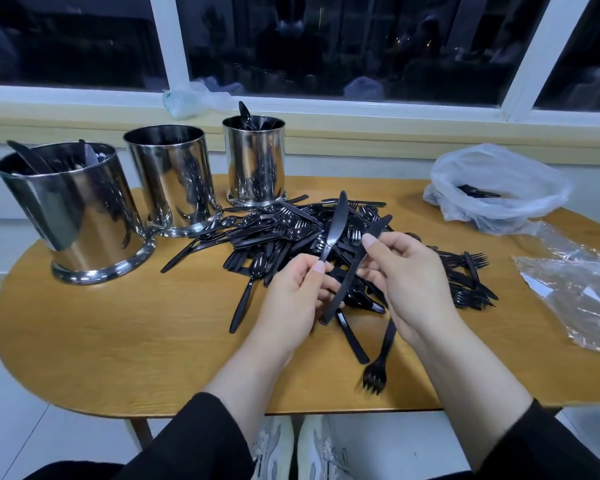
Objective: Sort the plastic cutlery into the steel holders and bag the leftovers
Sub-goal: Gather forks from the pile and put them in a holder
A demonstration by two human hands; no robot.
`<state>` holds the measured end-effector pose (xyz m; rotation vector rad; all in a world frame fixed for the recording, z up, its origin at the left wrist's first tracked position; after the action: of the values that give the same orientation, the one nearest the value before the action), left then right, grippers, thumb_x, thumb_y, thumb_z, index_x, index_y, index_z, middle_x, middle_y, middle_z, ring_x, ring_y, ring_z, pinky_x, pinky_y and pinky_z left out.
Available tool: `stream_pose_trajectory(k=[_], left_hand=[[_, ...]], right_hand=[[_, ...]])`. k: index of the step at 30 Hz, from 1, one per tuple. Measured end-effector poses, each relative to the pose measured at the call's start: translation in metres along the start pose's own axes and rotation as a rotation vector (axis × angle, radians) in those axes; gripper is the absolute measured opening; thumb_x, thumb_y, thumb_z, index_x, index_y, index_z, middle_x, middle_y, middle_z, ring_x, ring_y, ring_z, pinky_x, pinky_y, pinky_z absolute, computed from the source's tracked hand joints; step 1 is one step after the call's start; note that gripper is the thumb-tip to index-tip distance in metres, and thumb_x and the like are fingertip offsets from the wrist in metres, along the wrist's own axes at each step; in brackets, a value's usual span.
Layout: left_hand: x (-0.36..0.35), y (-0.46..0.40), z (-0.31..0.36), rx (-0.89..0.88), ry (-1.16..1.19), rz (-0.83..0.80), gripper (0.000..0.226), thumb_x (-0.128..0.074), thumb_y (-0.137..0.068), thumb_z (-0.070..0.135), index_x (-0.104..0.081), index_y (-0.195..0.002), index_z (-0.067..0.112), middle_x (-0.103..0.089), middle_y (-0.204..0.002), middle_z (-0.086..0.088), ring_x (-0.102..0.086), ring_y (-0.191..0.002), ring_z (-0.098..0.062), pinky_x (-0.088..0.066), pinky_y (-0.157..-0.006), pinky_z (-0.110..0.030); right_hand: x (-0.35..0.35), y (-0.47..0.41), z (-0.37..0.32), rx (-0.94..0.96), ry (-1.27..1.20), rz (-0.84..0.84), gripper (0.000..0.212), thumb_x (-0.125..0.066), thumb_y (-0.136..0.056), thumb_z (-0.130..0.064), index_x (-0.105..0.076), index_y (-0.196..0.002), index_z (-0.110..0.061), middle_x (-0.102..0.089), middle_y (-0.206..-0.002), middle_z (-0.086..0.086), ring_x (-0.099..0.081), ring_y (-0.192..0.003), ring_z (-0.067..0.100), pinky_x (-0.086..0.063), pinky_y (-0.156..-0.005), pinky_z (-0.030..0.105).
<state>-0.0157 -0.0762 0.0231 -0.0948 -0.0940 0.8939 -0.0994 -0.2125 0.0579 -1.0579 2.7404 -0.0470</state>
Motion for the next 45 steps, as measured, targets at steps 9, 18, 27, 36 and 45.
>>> stream_pose_trajectory(k=[9,18,27,36,45], left_hand=[[0.000,-0.001,-0.004,0.013,0.072,-0.005,0.024,-0.043,-0.111,0.025,-0.067,-0.112,0.020,-0.047,-0.072,0.002,-0.035,-0.053,-0.008,-0.031,-0.052,-0.024],[0.008,-0.008,-0.010,0.028,0.123,0.076,0.020,-0.041,-0.111,0.027,-0.061,-0.114,0.025,-0.049,-0.073,0.004,-0.034,-0.054,-0.013,-0.029,-0.050,-0.029],[0.007,-0.005,-0.010,0.033,0.107,0.110,0.023,-0.041,-0.111,0.026,-0.063,-0.115,0.025,-0.044,-0.069,0.007,-0.032,-0.053,-0.009,-0.029,-0.050,-0.026],[0.007,-0.009,-0.014,0.048,0.084,0.087,0.022,-0.043,-0.110,0.024,-0.065,-0.114,0.025,-0.050,-0.074,0.005,-0.036,-0.056,-0.011,-0.033,-0.054,-0.029],[0.009,-0.009,-0.015,0.041,0.065,0.075,0.023,-0.043,-0.110,0.027,-0.066,-0.113,0.028,-0.050,-0.072,0.007,-0.037,-0.054,-0.009,-0.035,-0.054,-0.026]], right_hand=[[-0.004,-0.004,-0.006,0.148,0.426,-0.126,0.013,-0.065,-0.098,-0.022,-0.074,-0.103,-0.013,-0.075,-0.081,0.003,-0.067,-0.070,0.009,-0.058,-0.069,0.027],[0.052,0.016,0.019,0.514,1.095,-0.357,0.011,-0.064,-0.096,-0.024,-0.075,-0.101,-0.023,-0.066,-0.098,-0.017,-0.057,-0.100,0.002,-0.048,-0.095,0.035],[0.042,-0.009,0.029,0.394,1.329,-0.133,0.033,-0.065,-0.095,-0.043,-0.071,-0.120,-0.022,-0.056,-0.102,-0.012,-0.055,-0.108,0.017,-0.046,-0.098,0.046],[0.041,-0.016,0.032,0.362,1.358,-0.079,0.022,-0.063,-0.097,-0.033,-0.072,-0.115,-0.023,-0.061,-0.096,-0.012,-0.058,-0.100,0.014,-0.045,-0.095,0.044],[0.041,-0.013,0.028,0.501,1.258,0.002,0.025,-0.062,-0.097,-0.017,-0.071,-0.121,-0.017,-0.069,-0.105,-0.004,-0.060,-0.105,0.021,-0.041,-0.095,0.041]])
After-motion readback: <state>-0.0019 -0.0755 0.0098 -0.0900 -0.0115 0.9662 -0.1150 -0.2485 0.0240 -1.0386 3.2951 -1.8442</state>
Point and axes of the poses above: each hand's wrist, its own y-axis away from the middle knuckle, its own x-axis out of the back of the hand, z = x × y, the point moved 5 cm from there along -y, towards the middle knuckle
